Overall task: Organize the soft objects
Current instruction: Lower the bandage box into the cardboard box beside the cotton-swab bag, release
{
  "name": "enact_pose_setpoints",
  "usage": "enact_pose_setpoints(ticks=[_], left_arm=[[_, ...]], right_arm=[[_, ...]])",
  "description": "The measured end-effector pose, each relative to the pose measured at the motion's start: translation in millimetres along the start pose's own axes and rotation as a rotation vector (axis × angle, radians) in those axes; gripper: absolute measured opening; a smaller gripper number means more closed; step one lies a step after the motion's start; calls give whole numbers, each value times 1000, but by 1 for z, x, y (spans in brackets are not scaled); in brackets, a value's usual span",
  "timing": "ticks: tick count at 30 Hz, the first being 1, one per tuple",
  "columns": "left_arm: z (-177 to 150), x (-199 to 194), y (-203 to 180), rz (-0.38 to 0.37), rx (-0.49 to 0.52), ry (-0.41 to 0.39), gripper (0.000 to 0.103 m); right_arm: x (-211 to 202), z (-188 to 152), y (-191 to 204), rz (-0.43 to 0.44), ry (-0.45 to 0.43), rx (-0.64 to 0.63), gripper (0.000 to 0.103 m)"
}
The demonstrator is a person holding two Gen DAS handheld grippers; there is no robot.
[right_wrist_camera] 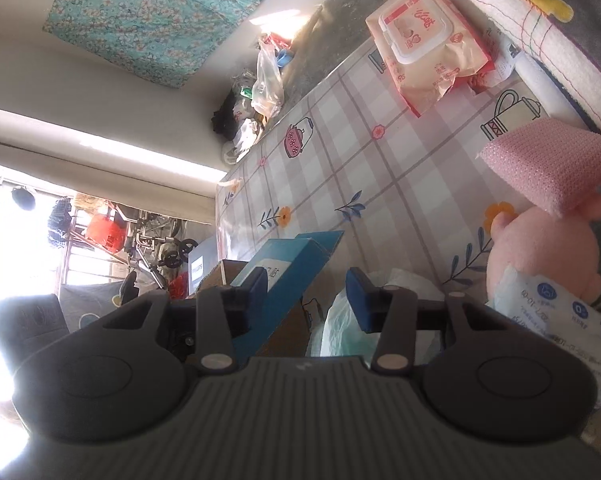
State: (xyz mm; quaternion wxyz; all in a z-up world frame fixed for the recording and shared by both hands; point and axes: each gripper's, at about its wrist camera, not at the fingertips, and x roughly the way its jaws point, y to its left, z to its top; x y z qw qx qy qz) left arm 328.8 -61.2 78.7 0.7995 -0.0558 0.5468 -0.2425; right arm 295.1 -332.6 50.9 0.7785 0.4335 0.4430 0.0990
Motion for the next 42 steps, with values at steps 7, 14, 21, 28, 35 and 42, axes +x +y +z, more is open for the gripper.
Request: enact_pose_setpoints(ticks=[7, 14, 21, 28, 35, 42], left_arm=[[-43, -76, 88, 90, -159, -109, 73], [-69, -71, 180, 236, -277, -109, 73], [-65, -2, 229, 415, -243, -85, 73], [-80, 27, 250, 427, -269, 0, 73], [-82, 35, 256, 432, -279, -16, 73], [-86, 21, 253, 342, -308, -72, 79]], right_arm=[[26, -62, 63, 129, 92, -98, 44], [30, -113, 64, 174, 137, -72, 44], [18, -133, 27, 87, 111, -30, 44], [4, -131, 4, 45, 74, -3, 45], [9, -132, -3, 49, 87, 9, 45], [2, -129, -10, 45, 77, 25, 45]])
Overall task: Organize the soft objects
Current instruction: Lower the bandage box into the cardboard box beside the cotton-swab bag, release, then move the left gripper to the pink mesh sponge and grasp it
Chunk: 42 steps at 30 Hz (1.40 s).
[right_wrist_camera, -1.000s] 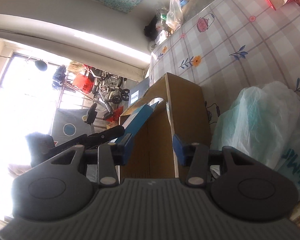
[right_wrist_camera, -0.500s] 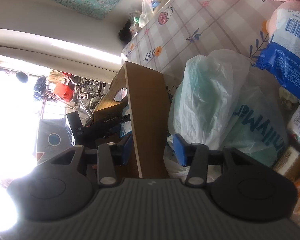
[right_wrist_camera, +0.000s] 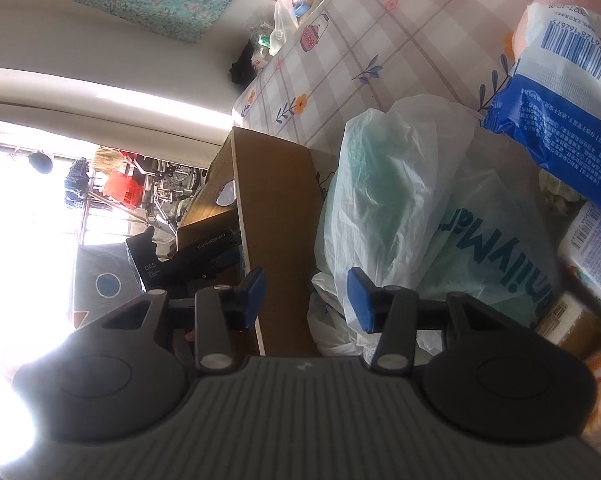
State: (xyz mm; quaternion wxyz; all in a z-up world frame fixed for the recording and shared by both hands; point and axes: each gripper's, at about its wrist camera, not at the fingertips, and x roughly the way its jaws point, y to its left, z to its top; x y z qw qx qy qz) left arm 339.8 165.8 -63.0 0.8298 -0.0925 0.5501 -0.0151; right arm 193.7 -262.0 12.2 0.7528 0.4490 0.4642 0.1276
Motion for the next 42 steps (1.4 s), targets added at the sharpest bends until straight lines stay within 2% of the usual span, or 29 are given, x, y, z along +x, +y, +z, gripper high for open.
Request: enact_pose_setpoints(ticks=[5, 11, 16, 20, 24, 30, 35, 42], left_arm=[[0, -19, -4, -16, -23, -48, 80], [1, -64, -28, -43, -9, -139, 83], [2, -114, -83, -121, 83, -236, 85], [1, -138, -147, -195, 208, -257, 87], [-3, -129, -229, -253, 344, -199, 87], [-10, -73, -326, -304, 411, -7, 79], [-8, -21, -382, -299, 372, 129, 69], [4, 35, -425, -341, 243, 272, 69]], right_arm=[[-21, 1, -2, 11, -44, -9, 47], [-70, 15, -1, 19, -160, -52, 49], [-115, 40, -4, -60, -297, -102, 49], [-137, 65, -22, -132, -360, -78, 50], [-138, 92, -53, -197, -369, -20, 50], [-126, 137, -98, -266, -357, 70, 50], [-119, 169, -142, -256, -324, 191, 50], [-96, 193, -175, -208, -267, 273, 50]])
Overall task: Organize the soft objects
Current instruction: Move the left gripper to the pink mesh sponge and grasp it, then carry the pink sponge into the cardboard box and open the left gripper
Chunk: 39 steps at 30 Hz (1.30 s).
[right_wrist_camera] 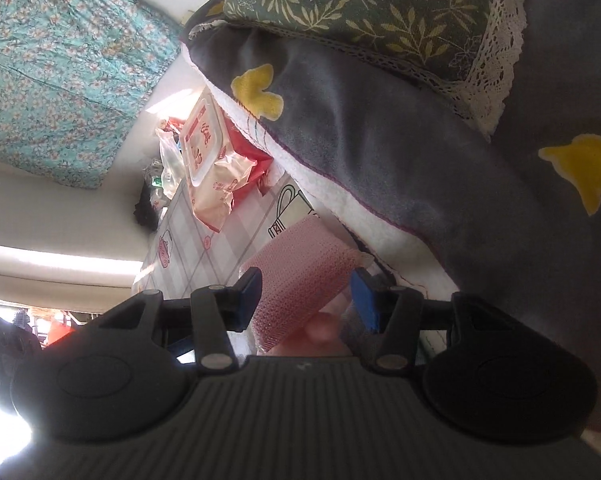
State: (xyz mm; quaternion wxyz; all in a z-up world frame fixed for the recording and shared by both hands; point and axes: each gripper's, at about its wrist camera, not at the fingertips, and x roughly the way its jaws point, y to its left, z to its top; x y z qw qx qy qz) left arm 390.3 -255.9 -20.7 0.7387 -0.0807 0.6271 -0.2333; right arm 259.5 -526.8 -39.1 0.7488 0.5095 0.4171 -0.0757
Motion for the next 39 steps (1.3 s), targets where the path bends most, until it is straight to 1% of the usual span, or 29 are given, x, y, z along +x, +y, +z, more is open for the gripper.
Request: enact_pose_setpoints(ticks=[3, 6, 8, 12, 13, 14, 15, 18, 19, 21, 23, 26, 29, 32, 35, 39], left_arm=[[8, 19, -1, 3, -56, 26, 69], [14, 36, -2, 8, -83, 56, 69], [17, 45, -1, 16, -107, 67, 66], [22, 57, 1, 28, -123, 67, 60], [24, 59, 1, 29, -122, 63, 58], [25, 59, 1, 25, -118, 58, 50], [26, 59, 0, 22, -112, 53, 46], [27, 51, -3, 35, -78, 17, 38], [27, 48, -4, 36, -67, 8, 37], [28, 38, -4, 21, -59, -5, 34], [28, 24, -4, -9, -59, -10, 33], [23, -2, -5, -63, -47, -20, 33], [11, -35, -2, -116, -15, -33, 33], [-5, -68, 3, -170, 18, -47, 33], [-25, -102, 16, -211, 39, -75, 33], [-55, -146, 46, -283, 32, -105, 33]], right_arm=[[13, 6, -6, 37, 17, 37, 50], [24, 10, -12, 59, 24, 61, 48], [30, 13, -14, 68, 25, 70, 47], [38, 17, -13, 84, 22, 75, 47], [40, 17, -12, 89, 22, 76, 47], [40, 15, -12, 94, 20, 78, 47], [41, 15, -12, 97, 18, 80, 47], [46, 17, -11, 110, 9, 79, 47], [46, 18, -10, 116, 3, 76, 48], [46, 17, -9, 129, -16, 68, 48], [46, 18, -6, 148, -34, 71, 48], [43, 20, -2, 206, -38, 87, 49], [41, 13, 5, 271, -32, 91, 50], [34, 1, 13, 354, -8, 99, 50], [31, -18, 32, 421, 29, 77, 51], [28, -54, 62, 466, 105, 23, 52]])
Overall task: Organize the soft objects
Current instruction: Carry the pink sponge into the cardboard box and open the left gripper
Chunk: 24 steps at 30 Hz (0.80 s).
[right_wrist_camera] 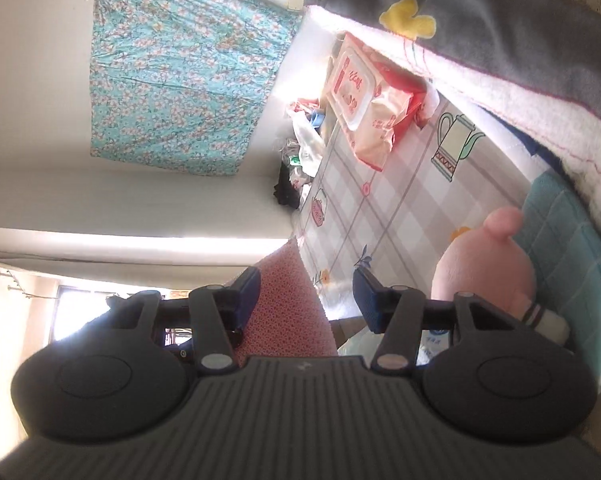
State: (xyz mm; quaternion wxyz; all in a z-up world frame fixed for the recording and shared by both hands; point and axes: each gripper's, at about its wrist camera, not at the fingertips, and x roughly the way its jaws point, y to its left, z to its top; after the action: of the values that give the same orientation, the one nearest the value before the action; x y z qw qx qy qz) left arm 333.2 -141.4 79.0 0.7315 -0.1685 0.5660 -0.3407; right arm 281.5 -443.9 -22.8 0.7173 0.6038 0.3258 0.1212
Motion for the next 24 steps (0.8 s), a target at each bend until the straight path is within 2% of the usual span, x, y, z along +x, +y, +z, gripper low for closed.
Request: enact_pose_setpoints(ticks=[5, 7, 10, 17, 21, 24], left_arm=[[-36, -66, 33, -43, -30, -77, 33], [-51, -96, 48, -48, -45, -117, 33], [-70, -136, 69, -34, -63, -180, 34], [-110, -224, 143, 84, -155, -314, 34], [-116, -251, 196, 162, -225, -353, 32], [-113, -257, 233, 221, -267, -346, 32]], right_arm=[[11, -65, 45, 53, 119, -83, 51], [9, -96, 66, 53, 157, -125, 51], [32, -130, 94, 56, 221, -169, 50], [118, -210, 144, 6, 383, -252, 47], [185, -253, 157, -54, 478, -267, 47], [229, -274, 154, -104, 519, -253, 47]])
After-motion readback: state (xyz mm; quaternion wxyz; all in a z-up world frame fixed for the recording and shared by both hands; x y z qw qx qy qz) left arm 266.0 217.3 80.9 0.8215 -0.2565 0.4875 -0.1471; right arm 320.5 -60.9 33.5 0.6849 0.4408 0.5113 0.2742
